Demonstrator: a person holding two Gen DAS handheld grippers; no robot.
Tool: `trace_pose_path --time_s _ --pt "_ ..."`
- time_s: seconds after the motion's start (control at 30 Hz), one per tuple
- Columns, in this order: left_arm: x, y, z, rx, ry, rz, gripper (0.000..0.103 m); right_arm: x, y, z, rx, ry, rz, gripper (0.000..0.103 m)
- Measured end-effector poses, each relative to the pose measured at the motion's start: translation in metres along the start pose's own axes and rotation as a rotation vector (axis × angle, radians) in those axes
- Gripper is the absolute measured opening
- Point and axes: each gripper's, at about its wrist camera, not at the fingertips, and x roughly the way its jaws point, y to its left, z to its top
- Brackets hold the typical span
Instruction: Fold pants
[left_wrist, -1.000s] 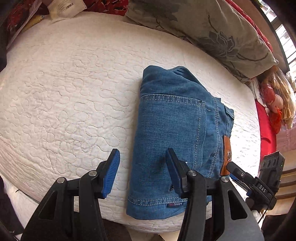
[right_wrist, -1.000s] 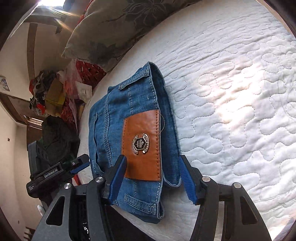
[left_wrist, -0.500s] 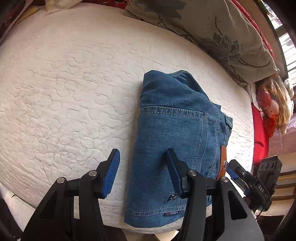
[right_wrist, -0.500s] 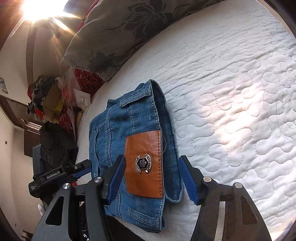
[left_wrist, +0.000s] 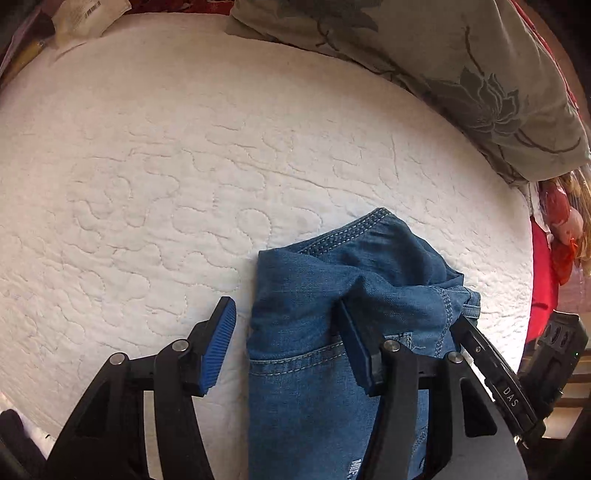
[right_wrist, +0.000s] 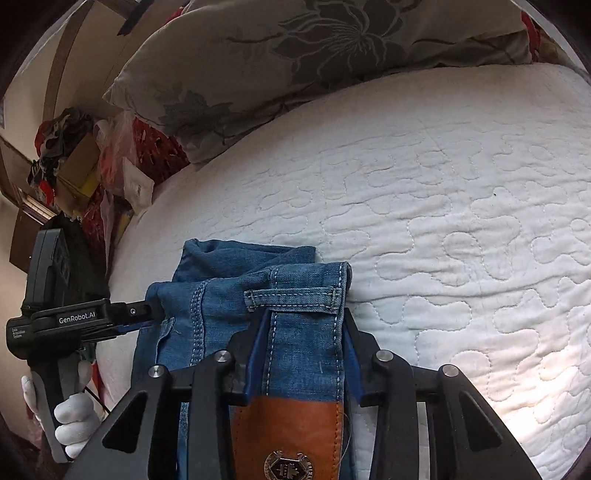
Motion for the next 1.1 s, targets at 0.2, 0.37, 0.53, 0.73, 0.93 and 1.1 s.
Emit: trace_pose_path --time_s 0.2,0.37,0.53,0.73,0.93,1.1 --pt "-0.017 0.037 -0.011 -0.080 0.053 -0.176 0.059 -0.037 -0.025 -0.012 0.145 -0.030 0.140 0.053" --pt "-0.027 0.054 -0.056 -0.078 0.089 -0.268 0.059 -0.064 -0.039 -0.059 0.167 0.032 0.172 0.065" --pt "-0.015 0.040 -0.103 -0.079 0.172 -0.349 0.059 -0.052 -0.022 -0.094 0.103 0.078 0.156 0.051" --pt "-0.017 0.036 -0.127 -0.011 0.115 -0.186 0.058 -0.073 -0.022 -0.106 0.020 0.056 0.091 0.007" --pt "-0.036 0.030 -0.130 -0.007 0.125 -0.243 0.058 -0.081 -0.046 -0.125 0.176 0.069 0.228 0.025" --pt "-0.047 0.030 -0.161 0.037 0.118 -0.245 0.058 -0.079 -0.036 -0.139 0.151 0.072 0.180 0.033"
